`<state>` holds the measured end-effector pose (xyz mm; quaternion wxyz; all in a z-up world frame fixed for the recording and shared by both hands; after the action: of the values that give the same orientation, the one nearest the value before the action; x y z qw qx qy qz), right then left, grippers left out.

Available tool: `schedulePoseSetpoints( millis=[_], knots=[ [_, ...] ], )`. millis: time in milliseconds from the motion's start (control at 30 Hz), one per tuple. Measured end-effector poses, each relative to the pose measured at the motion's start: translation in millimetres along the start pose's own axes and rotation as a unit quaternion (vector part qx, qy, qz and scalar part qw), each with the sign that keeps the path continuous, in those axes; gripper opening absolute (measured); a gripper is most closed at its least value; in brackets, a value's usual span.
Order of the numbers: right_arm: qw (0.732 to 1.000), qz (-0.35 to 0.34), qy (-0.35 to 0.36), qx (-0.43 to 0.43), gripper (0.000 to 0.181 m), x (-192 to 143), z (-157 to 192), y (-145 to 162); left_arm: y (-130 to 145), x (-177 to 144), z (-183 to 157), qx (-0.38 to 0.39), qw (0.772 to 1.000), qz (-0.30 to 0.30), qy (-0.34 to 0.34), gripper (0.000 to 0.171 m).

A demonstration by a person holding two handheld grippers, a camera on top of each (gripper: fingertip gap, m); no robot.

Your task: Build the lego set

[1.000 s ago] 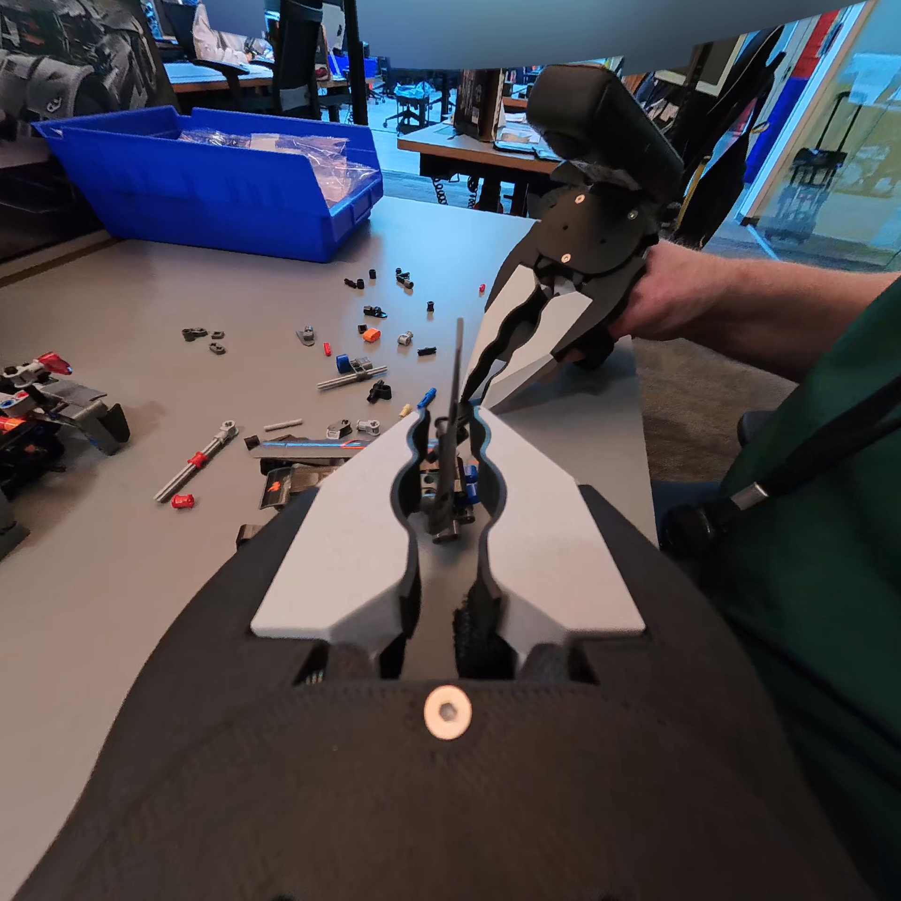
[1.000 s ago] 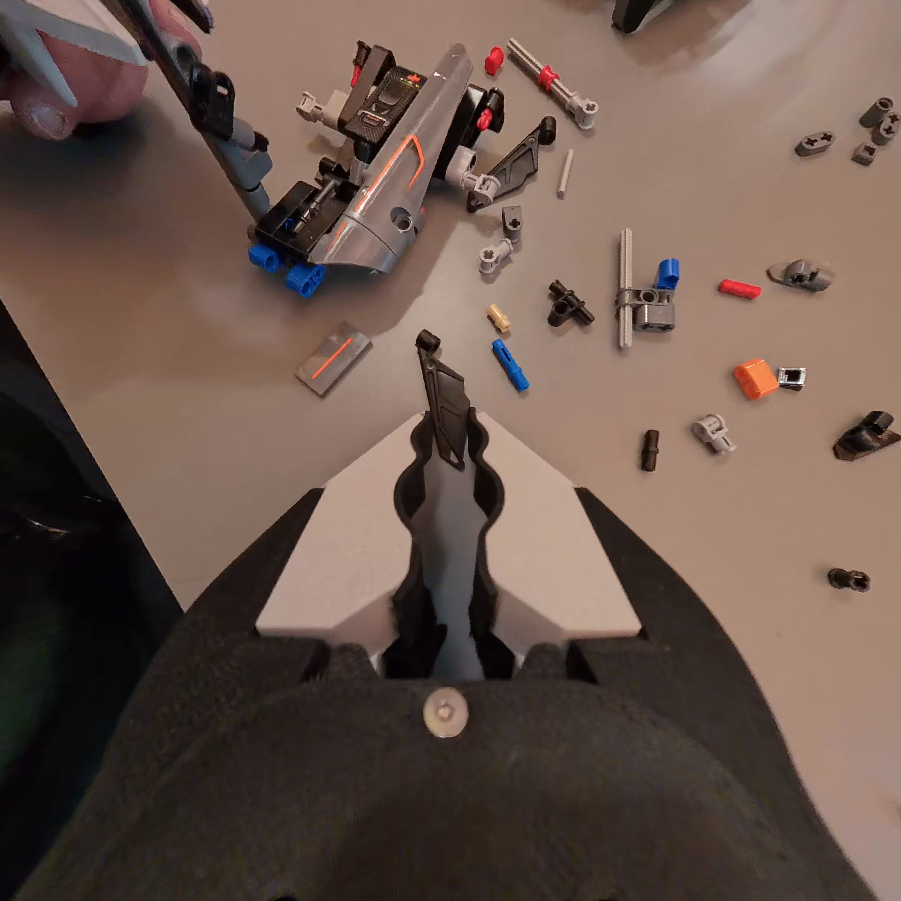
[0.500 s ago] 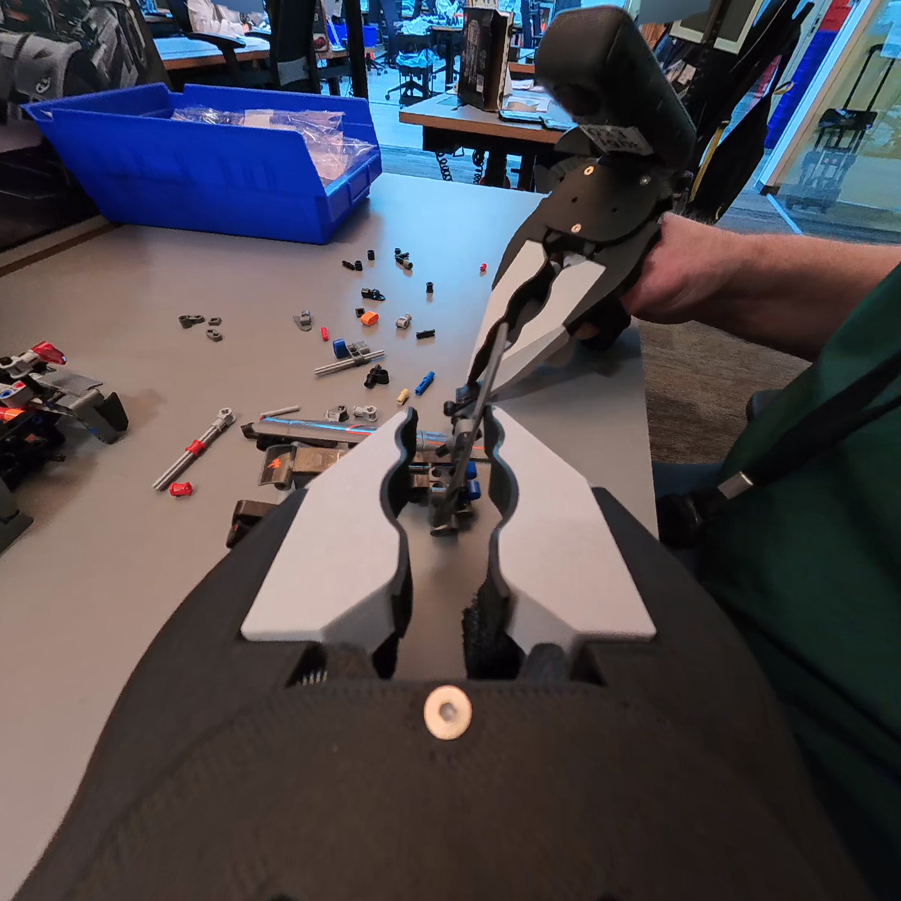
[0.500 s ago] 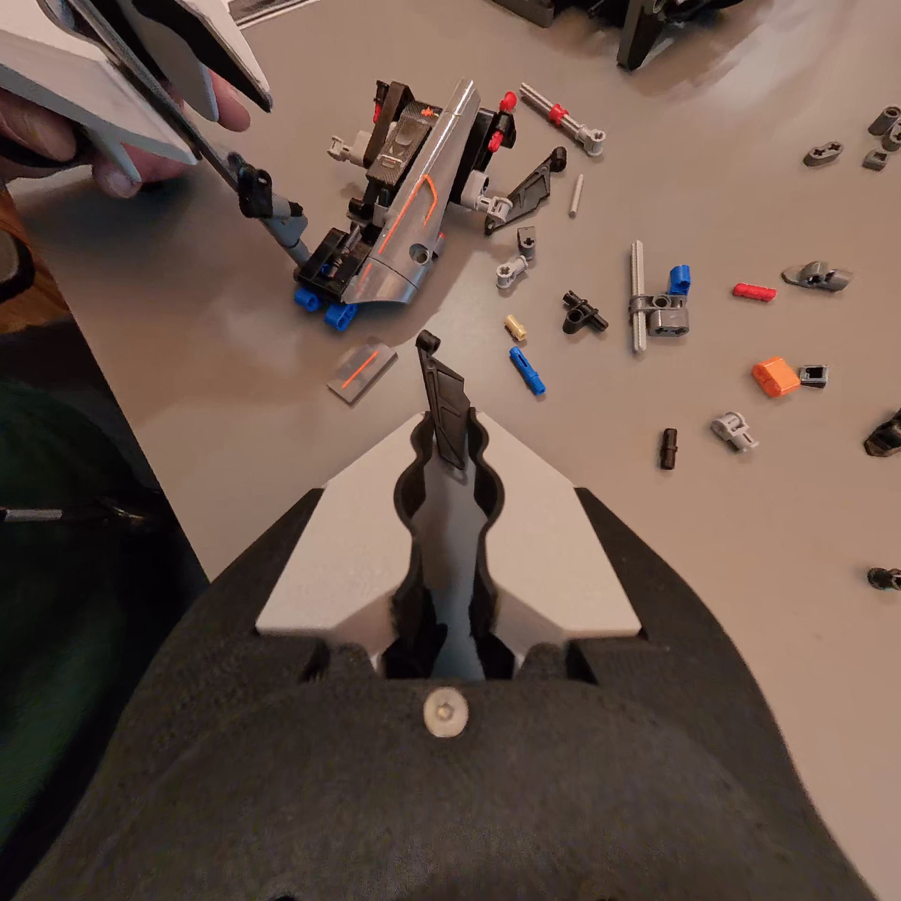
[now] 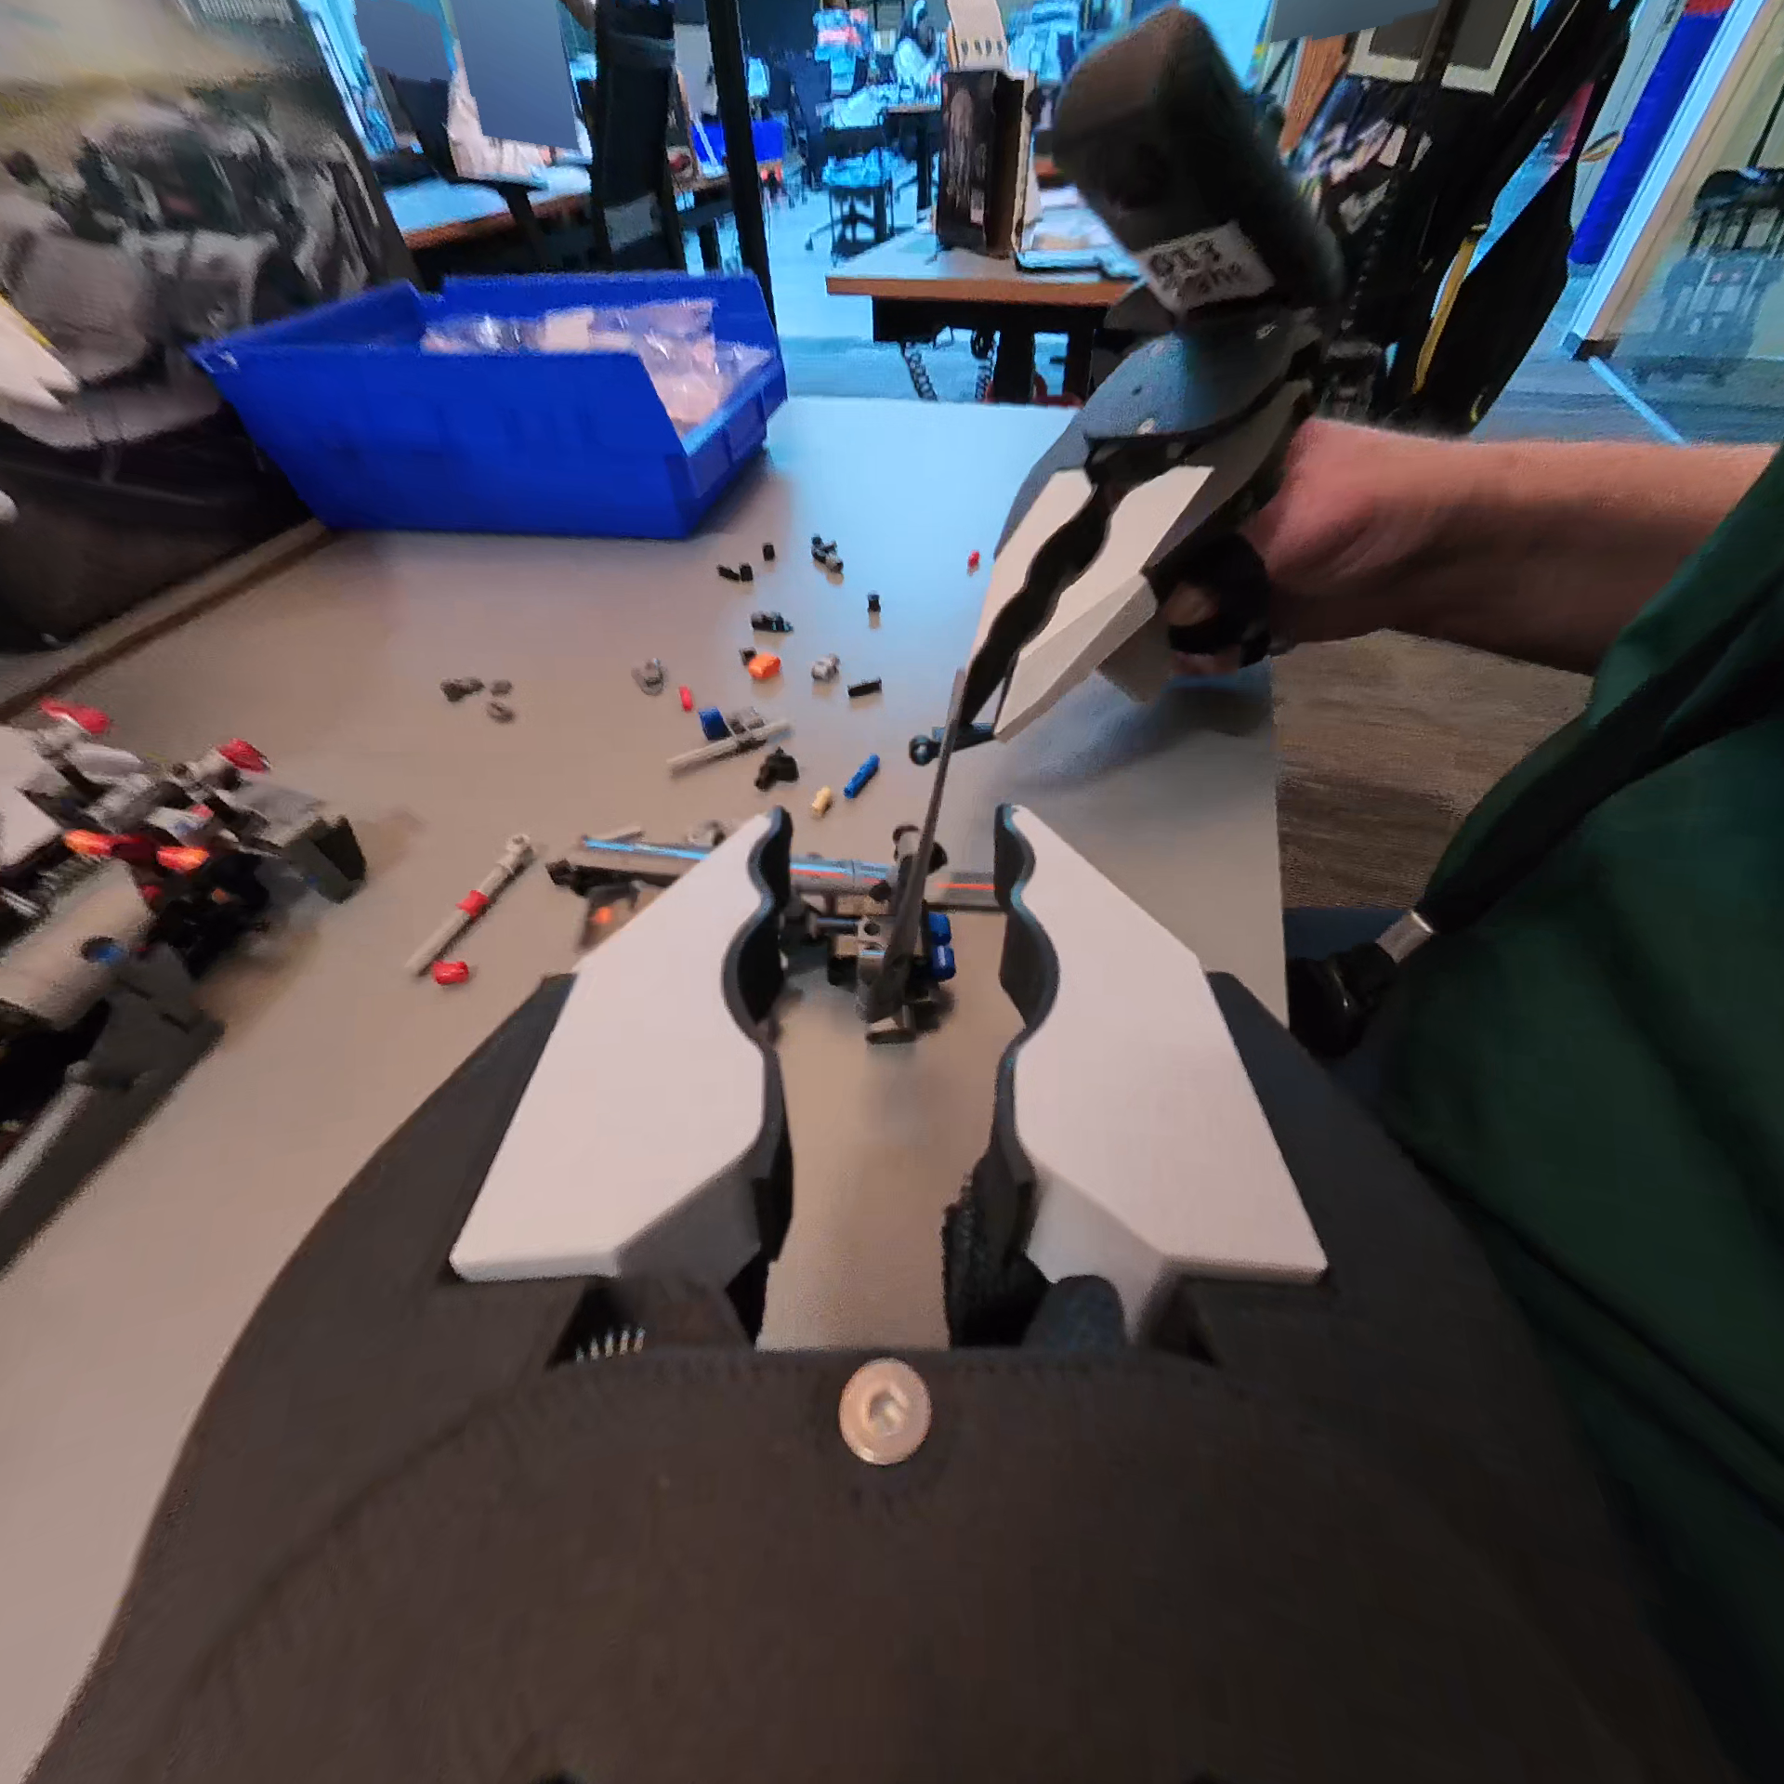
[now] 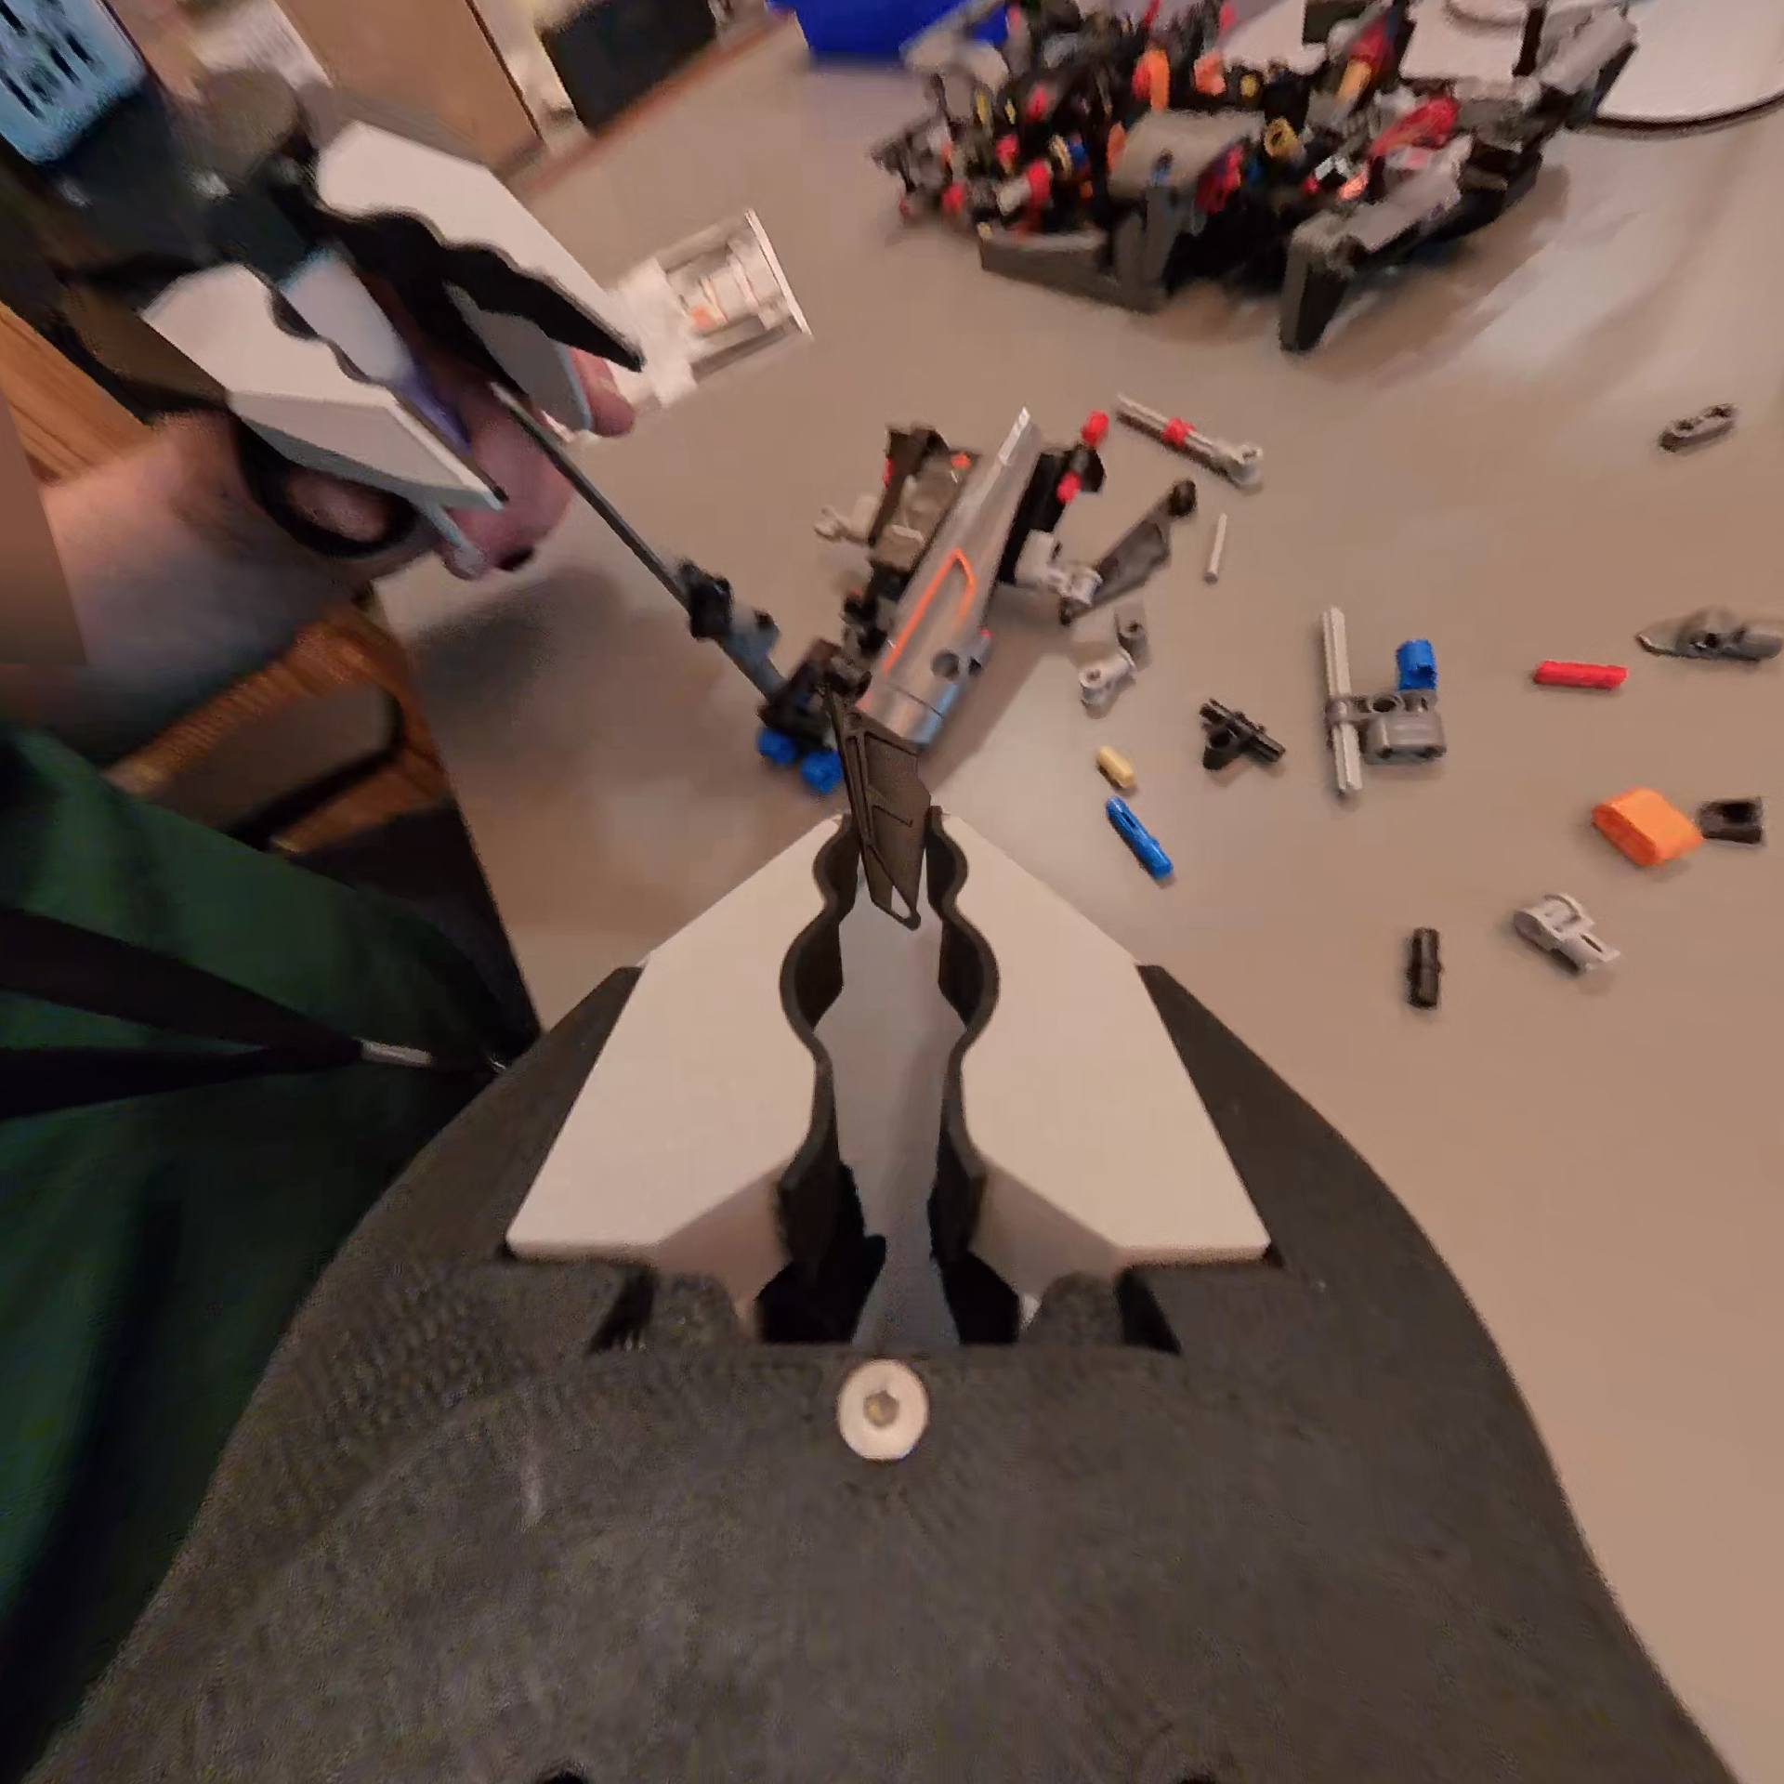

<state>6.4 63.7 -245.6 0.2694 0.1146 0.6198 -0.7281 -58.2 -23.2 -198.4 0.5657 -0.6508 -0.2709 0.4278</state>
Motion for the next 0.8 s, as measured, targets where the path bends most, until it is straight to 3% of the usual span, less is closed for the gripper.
schedulePoseSetpoints(
  millis=[200, 367, 600, 800],
  knots=[
    [0.983, -0.09, -0.125, 0.099, 0.011, -20.0, 16.7, -44.9, -41.0, -0.2, 4.4, 0.099, 0.994, 0.027, 0.026, 0.04],
    [0.97, -0.121, -0.174, 0.122, 0.012, -24.1, 22.6, -73.6, -73.6, 18.3, 14.0, 0.208, 0.975, 0.055, 0.061, 0.036],
    [0.956, -0.119, -0.231, 0.137, 0.012, -22.1, 31.7, -96.6, -77.8, 38.4, 15.5, 0.34, 0.929, 0.121, 0.08, 0.023],
    [0.951, -0.108, -0.248, 0.148, 0.012, -20.3, 28.9, -101.1, -79.4, 36.7, 22.1, 0.337, 0.931, 0.116, 0.075, 0.009]
  ],
)
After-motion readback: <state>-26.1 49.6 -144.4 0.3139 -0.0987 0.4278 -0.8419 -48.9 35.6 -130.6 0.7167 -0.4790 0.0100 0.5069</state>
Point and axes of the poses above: each gripper's, where its closed fingertips meet, x out along the fingers, y out of its underside, z = x × y across the jaws, the point moved 1 cm from there along -x, back along the fingers, and after that the axes turned 9 degrees about y, right-handed, at the moved point
